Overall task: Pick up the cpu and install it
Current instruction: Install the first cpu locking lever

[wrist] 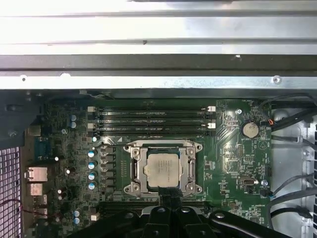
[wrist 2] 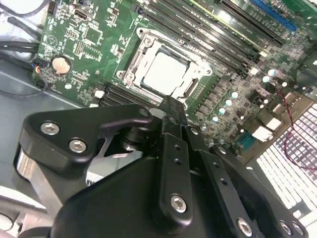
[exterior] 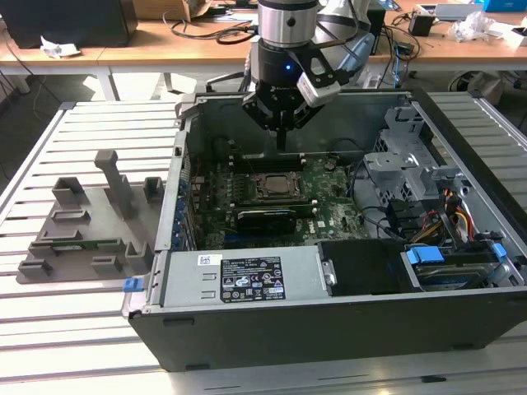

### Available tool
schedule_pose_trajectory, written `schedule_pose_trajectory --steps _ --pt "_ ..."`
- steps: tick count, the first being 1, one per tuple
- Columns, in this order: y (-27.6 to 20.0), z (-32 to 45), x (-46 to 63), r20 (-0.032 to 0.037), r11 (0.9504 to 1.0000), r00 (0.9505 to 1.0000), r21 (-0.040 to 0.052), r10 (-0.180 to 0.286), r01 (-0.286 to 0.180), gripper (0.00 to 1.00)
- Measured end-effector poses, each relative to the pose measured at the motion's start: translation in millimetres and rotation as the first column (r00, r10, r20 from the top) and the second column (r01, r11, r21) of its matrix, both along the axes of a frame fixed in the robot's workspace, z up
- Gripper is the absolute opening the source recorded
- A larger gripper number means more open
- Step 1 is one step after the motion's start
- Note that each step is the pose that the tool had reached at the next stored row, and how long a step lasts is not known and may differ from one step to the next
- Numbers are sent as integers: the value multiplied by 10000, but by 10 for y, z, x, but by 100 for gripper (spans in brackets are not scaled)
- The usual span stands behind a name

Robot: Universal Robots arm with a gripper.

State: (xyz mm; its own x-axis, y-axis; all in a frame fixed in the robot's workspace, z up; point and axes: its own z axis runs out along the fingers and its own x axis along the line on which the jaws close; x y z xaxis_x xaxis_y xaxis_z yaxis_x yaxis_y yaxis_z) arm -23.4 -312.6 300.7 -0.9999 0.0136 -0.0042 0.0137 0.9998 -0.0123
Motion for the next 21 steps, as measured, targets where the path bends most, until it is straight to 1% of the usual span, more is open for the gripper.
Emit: schedule_pose_trajectory --steps 1,2,3,11,21 --pt "2 29 0 -1 10000 10000 -2 0 0 11" --pt "6 85 0 -1 10000 10000 -1 0 0 11" --pt "7 96 0 0 10000 10000 0 0 0 11" --pt "6 99 -1 0 10000 10000 0 0 0 11" --pt "7 99 -203 0 10000 10000 -1 0 0 11"
